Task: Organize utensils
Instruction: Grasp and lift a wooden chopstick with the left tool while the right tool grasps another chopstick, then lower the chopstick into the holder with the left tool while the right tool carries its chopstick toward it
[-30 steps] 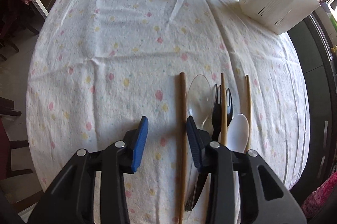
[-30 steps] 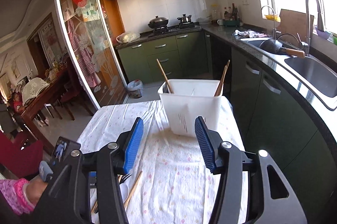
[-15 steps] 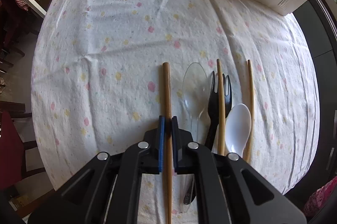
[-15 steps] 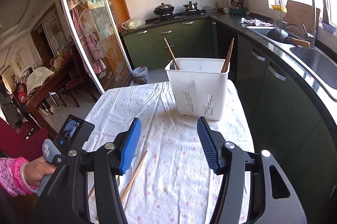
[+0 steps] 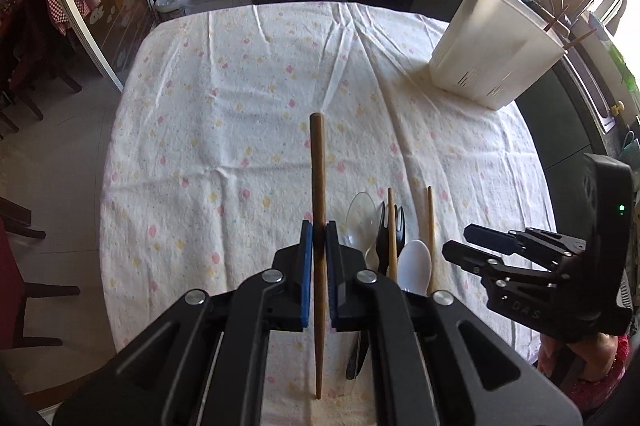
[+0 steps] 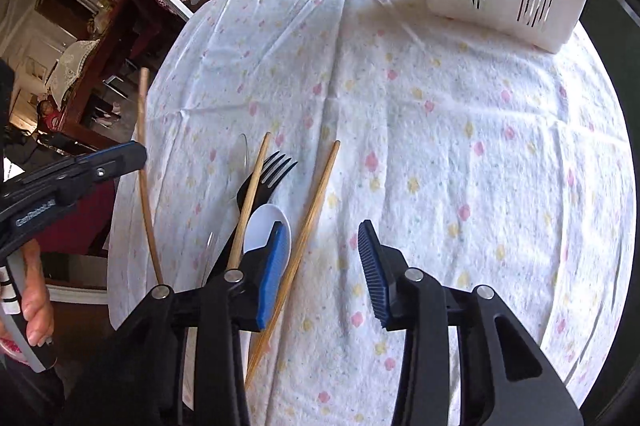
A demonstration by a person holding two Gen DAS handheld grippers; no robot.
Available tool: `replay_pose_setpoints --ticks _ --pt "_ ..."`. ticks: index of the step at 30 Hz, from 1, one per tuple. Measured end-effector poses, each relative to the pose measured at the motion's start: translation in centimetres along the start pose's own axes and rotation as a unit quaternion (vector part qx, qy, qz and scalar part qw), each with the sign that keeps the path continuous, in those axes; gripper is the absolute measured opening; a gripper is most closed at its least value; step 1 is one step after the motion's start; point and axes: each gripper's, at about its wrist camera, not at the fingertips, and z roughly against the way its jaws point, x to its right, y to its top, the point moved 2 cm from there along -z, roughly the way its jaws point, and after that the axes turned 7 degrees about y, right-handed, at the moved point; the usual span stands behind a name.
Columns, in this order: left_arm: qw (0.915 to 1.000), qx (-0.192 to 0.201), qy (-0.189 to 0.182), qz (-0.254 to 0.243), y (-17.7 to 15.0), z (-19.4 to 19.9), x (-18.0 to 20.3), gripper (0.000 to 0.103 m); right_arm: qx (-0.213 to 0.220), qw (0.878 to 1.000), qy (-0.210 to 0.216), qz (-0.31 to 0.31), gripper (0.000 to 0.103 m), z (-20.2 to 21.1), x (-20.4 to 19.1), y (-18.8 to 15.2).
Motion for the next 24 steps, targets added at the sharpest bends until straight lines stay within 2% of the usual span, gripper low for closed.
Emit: replay_pose_setpoints --ticks 4,7,11,14,15,17,19,21,24 --pt "0.9982 0.060 0.002 0.003 0.3 3.7 -0.9 0.006 -0.022 0.999 -0.031 -0.009 0.039 -1.5 -0.2 1.4" --pt "0.9953 0.096 0.002 0.005 0.7 5.9 -1.1 0.006 -0.037 0.997 -0.073 -0.005 0.036 -2.6 -0.7 2.2" --pt "0.9923 0.123 -0.006 0.009 0.8 8.0 -1.6 0.006 -0.056 0.991 -0.121 0.005 0.027 -3.9 -2.1 3.2" --pt "0.9913 0.131 -0.013 0.013 0.8 8.7 -2.2 0.006 -0.071 0.985 -0.158 0.013 0.026 -4.8 -3.3 3.7" --pt "0.9910 0.132 -0.014 0.012 0.8 8.9 -2.3 0.006 -0.077 0.984 -0.157 0.012 0.019 -5.0 -3.5 3.9" --pt "0.9908 0.134 -0.016 0.010 0.7 9.1 -2.4 0.006 -0.088 0.983 -0.163 0.009 0.012 -5.5 -4.0 4.4" --pt "0.9908 0.133 -0.020 0.008 0.7 9.3 -2.4 0.006 -0.093 0.980 -0.177 0.015 0.011 -5.9 -4.6 4.7" --pt "0.9907 0.134 -0.025 0.004 0.8 9.4 -2.3 0.006 -0.093 0.981 -0.173 0.009 0.008 -6.2 -5.0 5.1" --pt "0.9902 0.136 -0.035 -0.001 0.9 9.6 -1.8 0.006 -0.061 0.986 -0.157 0.001 0.006 -5.1 -5.2 5.8"
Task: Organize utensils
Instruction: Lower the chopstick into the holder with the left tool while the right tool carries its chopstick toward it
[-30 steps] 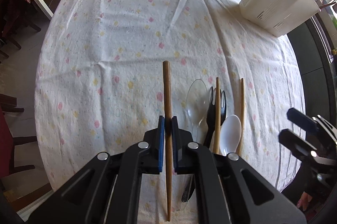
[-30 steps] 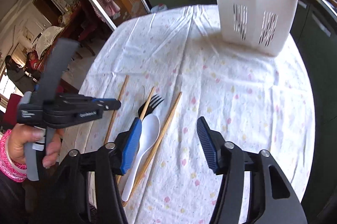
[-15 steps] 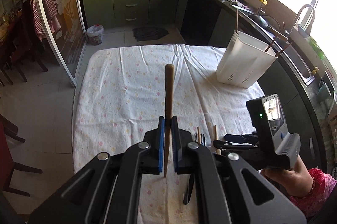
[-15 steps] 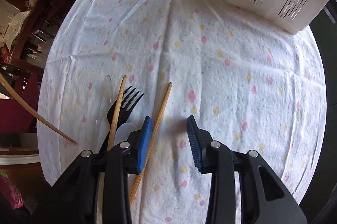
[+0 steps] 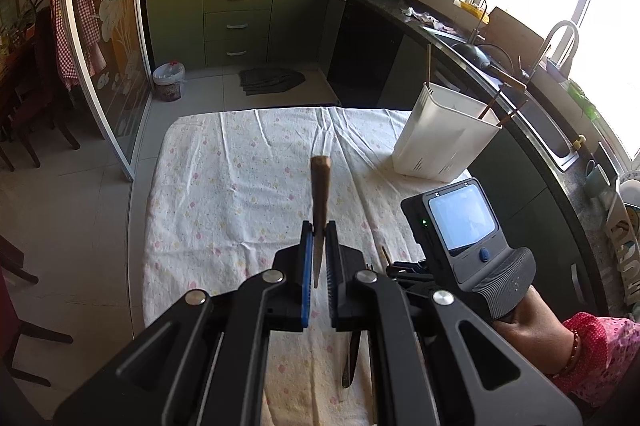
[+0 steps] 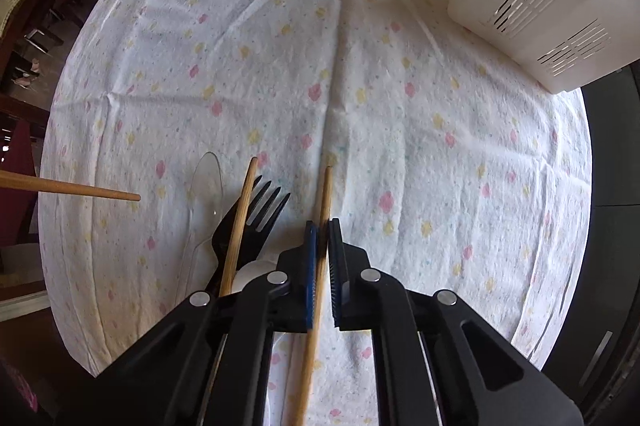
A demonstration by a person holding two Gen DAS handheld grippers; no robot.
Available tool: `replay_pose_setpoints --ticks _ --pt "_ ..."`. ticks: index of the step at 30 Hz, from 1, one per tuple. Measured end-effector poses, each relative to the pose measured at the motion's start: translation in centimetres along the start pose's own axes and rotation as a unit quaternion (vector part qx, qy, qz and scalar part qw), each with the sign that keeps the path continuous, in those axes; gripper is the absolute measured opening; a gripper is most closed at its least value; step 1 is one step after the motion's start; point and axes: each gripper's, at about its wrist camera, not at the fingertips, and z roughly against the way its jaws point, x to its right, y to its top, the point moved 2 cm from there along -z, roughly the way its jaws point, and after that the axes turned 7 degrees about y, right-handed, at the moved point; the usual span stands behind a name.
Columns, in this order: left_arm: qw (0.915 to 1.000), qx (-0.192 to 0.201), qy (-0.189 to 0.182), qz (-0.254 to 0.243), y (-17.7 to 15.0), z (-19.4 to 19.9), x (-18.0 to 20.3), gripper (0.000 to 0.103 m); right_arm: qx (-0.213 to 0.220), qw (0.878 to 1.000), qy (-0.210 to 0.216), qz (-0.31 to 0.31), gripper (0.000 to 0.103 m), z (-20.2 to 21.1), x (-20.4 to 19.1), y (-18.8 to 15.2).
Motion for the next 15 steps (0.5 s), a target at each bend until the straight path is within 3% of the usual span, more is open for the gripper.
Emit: replay_pose_setpoints --ticks 8,15 --pt "0.9994 0.014 -0.028 -0.016 3.1 1.1 3.0 0.006 0.121 0.987 0.092 -0.048 0.006 7.7 5.3 -1.4" --pt "0.9954 0.064 -0.062 -0.037 9.7 3.7 9.2 0.006 0.242 0.953 0.154 -0.097 0.006 15.5 13.8 -6.6"
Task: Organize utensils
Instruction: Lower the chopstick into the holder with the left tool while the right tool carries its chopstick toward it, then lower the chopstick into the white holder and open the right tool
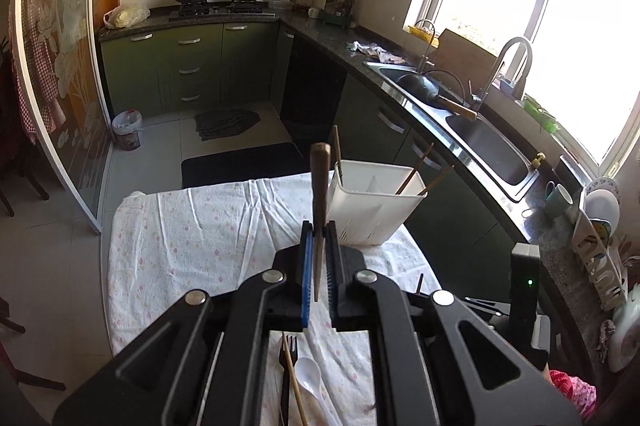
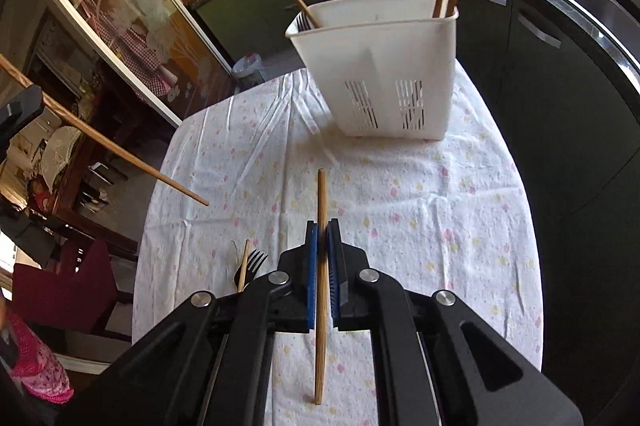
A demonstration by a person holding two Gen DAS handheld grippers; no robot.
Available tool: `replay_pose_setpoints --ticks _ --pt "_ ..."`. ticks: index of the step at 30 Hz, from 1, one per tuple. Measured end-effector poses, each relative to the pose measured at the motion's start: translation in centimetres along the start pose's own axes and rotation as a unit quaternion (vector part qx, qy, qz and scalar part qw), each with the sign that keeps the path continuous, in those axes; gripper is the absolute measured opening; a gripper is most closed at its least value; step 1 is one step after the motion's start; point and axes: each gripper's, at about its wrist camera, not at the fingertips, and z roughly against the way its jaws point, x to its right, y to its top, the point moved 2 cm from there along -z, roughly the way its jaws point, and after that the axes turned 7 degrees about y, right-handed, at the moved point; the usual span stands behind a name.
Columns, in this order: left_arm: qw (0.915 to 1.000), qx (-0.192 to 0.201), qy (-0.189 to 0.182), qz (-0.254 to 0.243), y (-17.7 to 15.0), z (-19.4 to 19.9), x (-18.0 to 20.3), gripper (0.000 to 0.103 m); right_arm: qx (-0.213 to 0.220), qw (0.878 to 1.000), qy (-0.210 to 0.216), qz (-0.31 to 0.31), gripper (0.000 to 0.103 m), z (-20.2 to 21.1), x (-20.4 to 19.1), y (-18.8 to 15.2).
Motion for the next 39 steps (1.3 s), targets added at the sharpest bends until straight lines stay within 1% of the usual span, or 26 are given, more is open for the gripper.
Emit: replay_pose_setpoints --ticks 4,8,11,13,17,19,23,24,25,26,27,28,32,34,35,37,39 --pt "0.9991 0.039 -0.013 -0.007 4.3 -0.4 4.0 0.006 0.045 0.999 0.009 -0.015 0.006 4.2 2.8 -0.1" --pt "0.9967 0.078 -0.021 -0.010 7.7 -2.3 7.3 0.006 0.072 0.997 0.015 -0.019 0.006 7.8 5.0 -0.5" --pt "0.9946 0.102 -0.016 -0.011 9.2 -4.5 9.2 0.006 0.088 0.996 0.022 -0.019 0.006 9.9 5.8 -0.6" --pt "0.9940 0.107 0.008 -0.018 9.7 -6.5 10.0 0.006 0.094 0.995 0.028 -0.018 0.006 10.9 6.0 -0.7" --pt "0.9950 0.095 0.028 -0.014 9.2 -10.6 10.1 0.006 0.113 0.993 0.030 -0.007 0.006 12.7 5.9 -0.5" --pt "0.9959 0.083 0.034 -0.014 8.8 -12.3 9.8 0.006 0.121 0.992 0.031 -0.002 0.006 13.5 5.5 -0.1" --pt "0.9969 0.058 0.048 -0.024 7.6 -14.3 9.5 0.007 0.145 0.989 0.031 0.012 0.006 15.0 4.2 1.6" --pt "0.9971 0.052 0.050 -0.024 7.2 -14.5 9.2 0.008 0.154 0.988 0.028 0.017 0.006 15.4 3.7 2.3" --pt "0.9973 0.047 0.050 -0.025 6.9 -14.6 9.2 0.017 0.162 0.986 0.027 0.022 0.006 15.6 3.2 3.1" --pt "0.9975 0.043 0.050 -0.027 6.7 -14.7 9.0 0.022 0.172 0.984 0.027 0.026 0.006 16.0 2.7 3.9" --pt "0.9974 0.043 0.051 -0.027 6.5 -14.5 8.8 0.030 0.181 0.983 0.026 0.030 0.006 16.2 2.0 4.8" --pt "0.9972 0.046 0.052 -0.028 6.3 -14.2 8.7 0.033 0.193 0.980 0.023 0.035 0.006 16.6 1.3 5.7" --pt "0.9974 0.051 0.044 -0.024 6.0 -12.5 7.8 0.034 0.243 0.969 0.006 0.054 0.006 17.4 -1.4 9.6" --pt "0.9973 0.057 0.043 -0.016 5.8 -11.2 6.8 0.039 0.259 0.964 0.010 0.055 0.006 17.5 -2.5 11.4" --pt "0.9972 0.060 0.042 -0.014 5.6 -10.6 6.4 0.040 0.270 0.961 0.006 0.058 0.006 17.6 -3.1 12.4" --pt "0.9969 0.066 0.043 -0.008 5.1 -9.3 5.3 0.041 0.294 0.953 -0.016 0.068 0.006 17.5 -4.2 14.0" --pt "0.9970 0.064 0.043 -0.006 4.3 -8.2 4.3 0.041 0.308 0.947 -0.040 0.077 0.006 16.8 -5.0 15.4"
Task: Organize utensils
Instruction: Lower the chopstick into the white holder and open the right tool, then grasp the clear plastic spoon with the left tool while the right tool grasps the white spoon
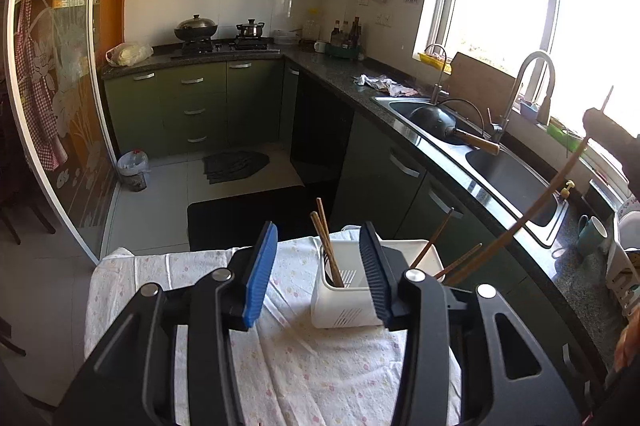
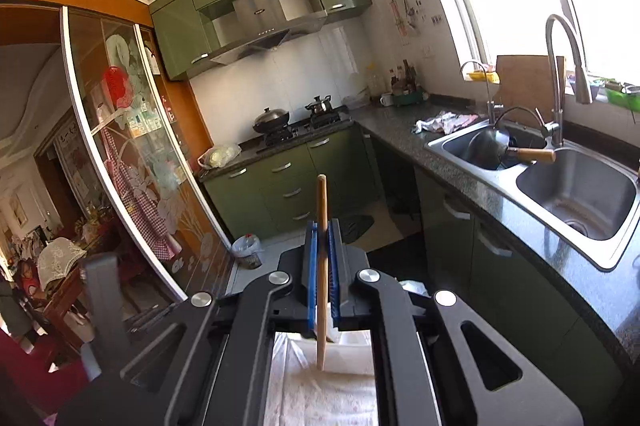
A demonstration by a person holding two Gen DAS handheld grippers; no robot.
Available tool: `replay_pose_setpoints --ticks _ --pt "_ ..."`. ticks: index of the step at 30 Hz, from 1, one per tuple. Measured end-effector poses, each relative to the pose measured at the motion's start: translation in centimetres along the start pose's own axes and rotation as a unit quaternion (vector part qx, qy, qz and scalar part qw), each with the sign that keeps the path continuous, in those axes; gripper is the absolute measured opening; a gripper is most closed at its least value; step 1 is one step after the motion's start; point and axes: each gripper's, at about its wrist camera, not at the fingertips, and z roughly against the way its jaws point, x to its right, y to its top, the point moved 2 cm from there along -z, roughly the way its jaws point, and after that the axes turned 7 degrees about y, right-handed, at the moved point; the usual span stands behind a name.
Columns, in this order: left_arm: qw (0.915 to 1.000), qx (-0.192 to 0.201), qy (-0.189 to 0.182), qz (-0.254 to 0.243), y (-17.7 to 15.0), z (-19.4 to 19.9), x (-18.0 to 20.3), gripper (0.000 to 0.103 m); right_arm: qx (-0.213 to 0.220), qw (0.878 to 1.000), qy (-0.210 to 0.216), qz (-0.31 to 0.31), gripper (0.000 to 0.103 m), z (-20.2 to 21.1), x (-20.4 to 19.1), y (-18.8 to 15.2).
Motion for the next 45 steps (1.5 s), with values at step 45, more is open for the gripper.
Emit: replay_pose_setpoints --ticks 45 --pt "0.9073 -0.416 0.056 -0.025 -25.9 -6.2 -7.8 0.024 -0.080 0.991 0.049 0.099 0.041 2.9 -3.1 -14.2"
